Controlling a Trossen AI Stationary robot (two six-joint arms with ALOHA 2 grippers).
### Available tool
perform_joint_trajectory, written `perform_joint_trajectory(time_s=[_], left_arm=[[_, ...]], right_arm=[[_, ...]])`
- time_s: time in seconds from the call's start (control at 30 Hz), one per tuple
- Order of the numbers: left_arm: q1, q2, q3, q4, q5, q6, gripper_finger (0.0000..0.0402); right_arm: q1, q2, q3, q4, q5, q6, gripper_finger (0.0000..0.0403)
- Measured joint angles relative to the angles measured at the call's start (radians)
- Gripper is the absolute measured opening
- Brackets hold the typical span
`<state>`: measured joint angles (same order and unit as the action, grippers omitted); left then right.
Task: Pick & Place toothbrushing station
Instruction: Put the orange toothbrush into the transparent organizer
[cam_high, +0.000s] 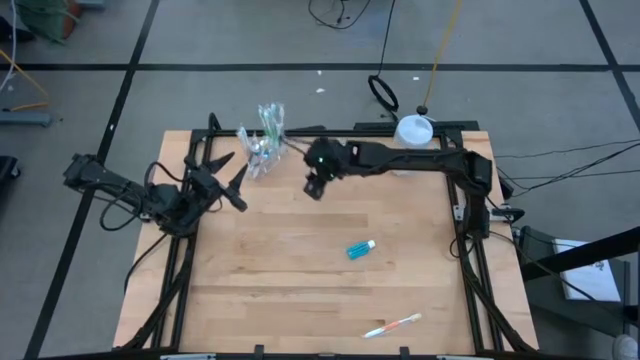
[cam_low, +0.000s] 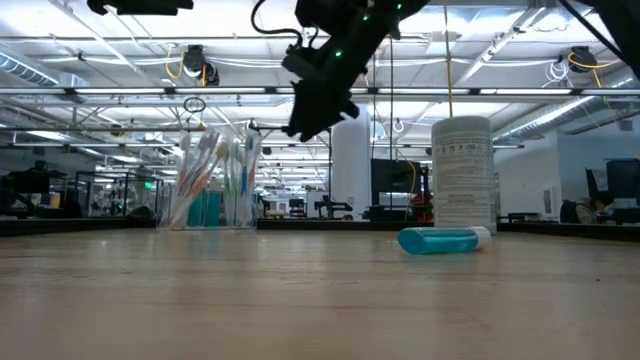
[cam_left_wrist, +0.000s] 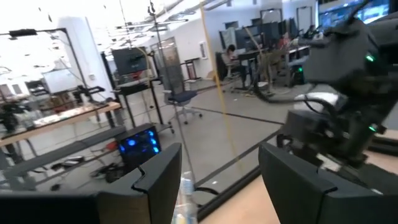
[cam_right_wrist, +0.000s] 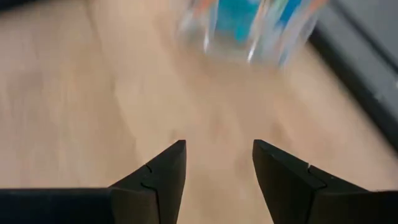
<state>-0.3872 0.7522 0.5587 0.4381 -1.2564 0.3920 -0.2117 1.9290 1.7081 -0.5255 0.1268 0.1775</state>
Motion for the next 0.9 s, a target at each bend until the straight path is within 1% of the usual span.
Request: perform_joint_trajectory(time_s=[0.13,0.23,0.33,0.47,0.63,0.8,0.9], left_arm=[[-0.03,0.0,0.0,0.0,0.002,-0.064,0.0218],[-0.049,0.0,0.0,0.0,0.006,-0.122,0.0218],[-0.066,0.0,0.0,0.0,0.046,-0.164,0.0218],[-0.085,0.0,0.0,-0.025,0.159,-0.219,0.0218],[-0.093,0.0,0.0,-0.066,0.312,-0.297,0.0218],[-0.093,0.013,0.0,-0.068,0.397,-0.363,0.0218],[-0.093,0.036,0.0,-0.067,0.403,-0.38,0.0218]], right_arm=[[0.074,-0.029,-0.002,-0.219,0.0,0.075,0.0176],[0.143,-0.031,0.0,-0.317,0.001,0.115,0.0176],[0.22,-0.027,-0.002,-0.395,0.002,0.155,0.0174],[0.326,-0.031,-0.02,-0.419,0.027,0.198,0.0175],[0.451,-0.068,-0.076,-0.449,0.084,0.319,0.0173],[0.579,-0.14,-0.206,-0.452,0.07,0.493,0.0173],[0.657,-0.204,-0.297,-0.438,0.029,0.598,0.0173]])
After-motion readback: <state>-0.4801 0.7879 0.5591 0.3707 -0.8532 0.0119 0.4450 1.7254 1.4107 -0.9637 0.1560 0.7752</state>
